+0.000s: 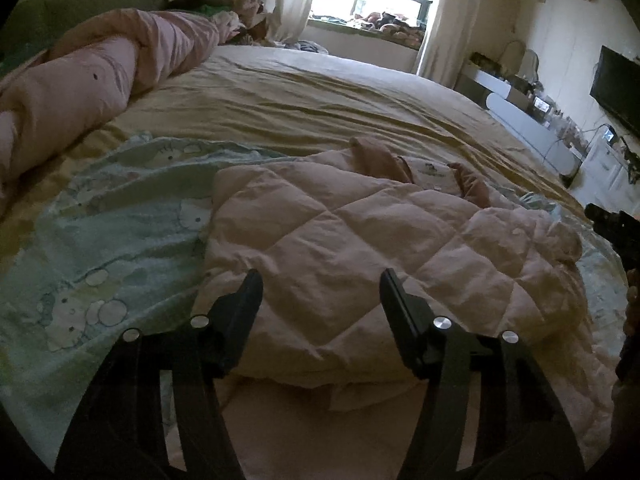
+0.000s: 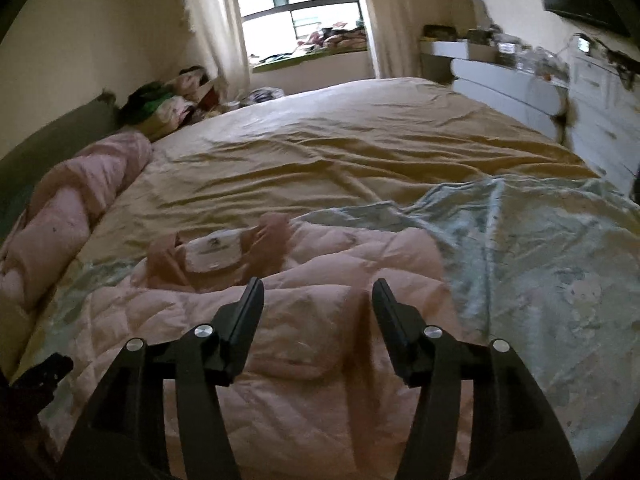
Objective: Fold large clothes
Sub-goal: 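Release the folded side with the right tool and press the jacket flat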
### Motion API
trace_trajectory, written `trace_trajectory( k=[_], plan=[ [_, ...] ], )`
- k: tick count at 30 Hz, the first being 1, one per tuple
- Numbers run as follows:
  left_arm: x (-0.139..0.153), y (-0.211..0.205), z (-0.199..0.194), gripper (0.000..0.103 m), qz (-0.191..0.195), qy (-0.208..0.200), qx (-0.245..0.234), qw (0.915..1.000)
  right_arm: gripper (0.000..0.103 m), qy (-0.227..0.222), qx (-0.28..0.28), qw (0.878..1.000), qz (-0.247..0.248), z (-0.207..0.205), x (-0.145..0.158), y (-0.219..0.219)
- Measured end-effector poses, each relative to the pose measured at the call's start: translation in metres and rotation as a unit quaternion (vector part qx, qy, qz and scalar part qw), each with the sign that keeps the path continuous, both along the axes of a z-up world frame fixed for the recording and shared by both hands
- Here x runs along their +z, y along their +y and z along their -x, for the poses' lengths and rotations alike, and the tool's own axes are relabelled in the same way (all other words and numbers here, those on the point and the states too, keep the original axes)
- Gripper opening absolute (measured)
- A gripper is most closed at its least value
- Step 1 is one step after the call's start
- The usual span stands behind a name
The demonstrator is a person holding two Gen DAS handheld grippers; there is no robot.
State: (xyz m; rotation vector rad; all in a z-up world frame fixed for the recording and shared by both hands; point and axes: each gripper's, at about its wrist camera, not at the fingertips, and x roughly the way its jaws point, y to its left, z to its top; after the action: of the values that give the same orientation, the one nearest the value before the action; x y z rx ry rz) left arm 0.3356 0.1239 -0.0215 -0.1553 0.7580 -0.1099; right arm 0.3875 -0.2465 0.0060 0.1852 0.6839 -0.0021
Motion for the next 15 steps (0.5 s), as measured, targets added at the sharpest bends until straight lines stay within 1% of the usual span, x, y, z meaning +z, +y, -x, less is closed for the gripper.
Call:
trace_trajectory(
  k=[3,5,7,9,11,13,15],
  plan=[
    [-0.003,-0.004,-0.002,0.052,0.007,0.006,-0.013,0.9999,0.055,-0.006,0.029,1.0,0.009,0.006,0.002,0.011],
    [-0.012,-0.009,-0.006,0.052,0.009,0.025,-0.026,0.9993,0.055,-0.004,0.058,0.998,0.015,0.009,0.003,0.026],
    [-0.027,-0.012,-0.012,0.053,0.001,0.051,-0.031,0.9982,0.055,-0.004,0.086,0.996,0.017,0.011,0.003,0.042],
    [-0.037,-0.008,-0.015,0.053,0.015,0.065,-0.031,0.9973,0.055,0.003,0.116,0.993,0.019,0.011,0.003,0.059],
    [-0.042,-0.004,-0.017,0.054,0.026,0.072,-0.032,0.9966,0.06,0.011,0.146,0.989,0.029,0.009,0.002,0.079],
    [-0.046,-0.004,-0.017,0.054,0.026,0.076,-0.033,0.9962,0.063,0.024,0.175,0.983,0.046,0.004,-0.003,0.101],
    [-0.05,-0.003,-0.018,0.054,0.031,0.079,-0.032,0.9959,0.064,0.039,0.185,0.98,0.054,-0.002,-0.007,0.116]
  ],
)
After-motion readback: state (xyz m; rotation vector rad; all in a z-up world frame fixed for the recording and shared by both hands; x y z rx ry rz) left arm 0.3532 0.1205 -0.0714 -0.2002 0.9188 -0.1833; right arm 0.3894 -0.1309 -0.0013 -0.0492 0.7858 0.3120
